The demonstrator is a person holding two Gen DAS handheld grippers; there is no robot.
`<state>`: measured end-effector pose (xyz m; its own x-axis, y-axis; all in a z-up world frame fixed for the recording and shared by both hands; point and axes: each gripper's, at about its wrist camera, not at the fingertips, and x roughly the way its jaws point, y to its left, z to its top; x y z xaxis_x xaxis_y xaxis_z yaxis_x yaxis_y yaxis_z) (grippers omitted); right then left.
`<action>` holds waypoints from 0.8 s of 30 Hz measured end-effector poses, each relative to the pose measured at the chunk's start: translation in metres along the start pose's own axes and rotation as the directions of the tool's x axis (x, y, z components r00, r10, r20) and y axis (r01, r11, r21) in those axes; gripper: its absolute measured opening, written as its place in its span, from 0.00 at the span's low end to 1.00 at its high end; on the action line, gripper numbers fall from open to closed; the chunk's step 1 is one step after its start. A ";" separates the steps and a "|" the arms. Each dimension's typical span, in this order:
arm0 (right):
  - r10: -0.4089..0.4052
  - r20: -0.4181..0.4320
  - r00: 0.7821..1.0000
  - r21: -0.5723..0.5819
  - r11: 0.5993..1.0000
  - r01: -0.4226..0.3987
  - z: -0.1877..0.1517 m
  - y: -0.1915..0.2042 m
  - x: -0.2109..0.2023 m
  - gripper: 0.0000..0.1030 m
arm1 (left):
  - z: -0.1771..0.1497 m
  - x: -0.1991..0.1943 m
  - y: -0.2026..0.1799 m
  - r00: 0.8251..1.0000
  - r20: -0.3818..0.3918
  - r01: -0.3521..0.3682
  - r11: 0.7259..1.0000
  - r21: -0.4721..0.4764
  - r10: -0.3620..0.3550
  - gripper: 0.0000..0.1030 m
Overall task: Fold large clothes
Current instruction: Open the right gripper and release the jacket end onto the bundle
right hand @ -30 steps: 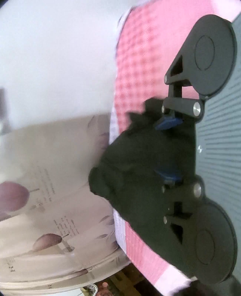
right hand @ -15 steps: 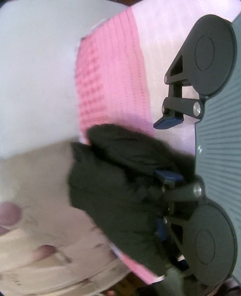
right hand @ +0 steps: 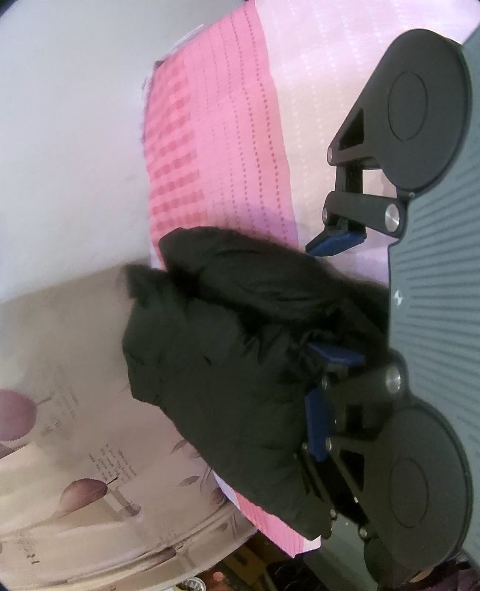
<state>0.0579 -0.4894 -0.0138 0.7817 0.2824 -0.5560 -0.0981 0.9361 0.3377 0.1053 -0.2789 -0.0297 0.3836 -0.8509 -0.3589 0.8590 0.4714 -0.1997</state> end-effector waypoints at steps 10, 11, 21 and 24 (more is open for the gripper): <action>-0.092 -0.003 0.996 -0.002 0.996 0.092 -0.017 -0.016 0.013 0.72 | -0.001 0.003 -0.001 1.000 -0.010 -0.009 1.000 0.021 0.010 0.96; -0.078 -0.002 0.997 0.029 0.997 0.078 -0.018 -0.020 0.012 0.72 | -0.001 0.003 -0.001 1.000 -0.009 -0.011 1.000 0.022 0.011 0.96; -0.045 0.058 0.997 0.056 0.998 0.041 -0.008 -0.011 -0.011 0.73 | -0.005 0.002 -0.003 1.000 -0.002 -0.012 1.000 0.025 0.012 0.98; -0.044 0.038 0.998 0.054 0.998 0.042 -0.010 -0.012 -0.006 0.73 | -0.006 0.001 -0.003 1.000 -0.002 -0.012 1.000 0.029 0.012 0.99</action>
<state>0.0483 -0.4998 -0.0220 0.8079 0.2326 -0.5415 -0.0318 0.9347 0.3540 0.1015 -0.2801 -0.0346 0.3935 -0.8447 -0.3628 0.8636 0.4750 -0.1692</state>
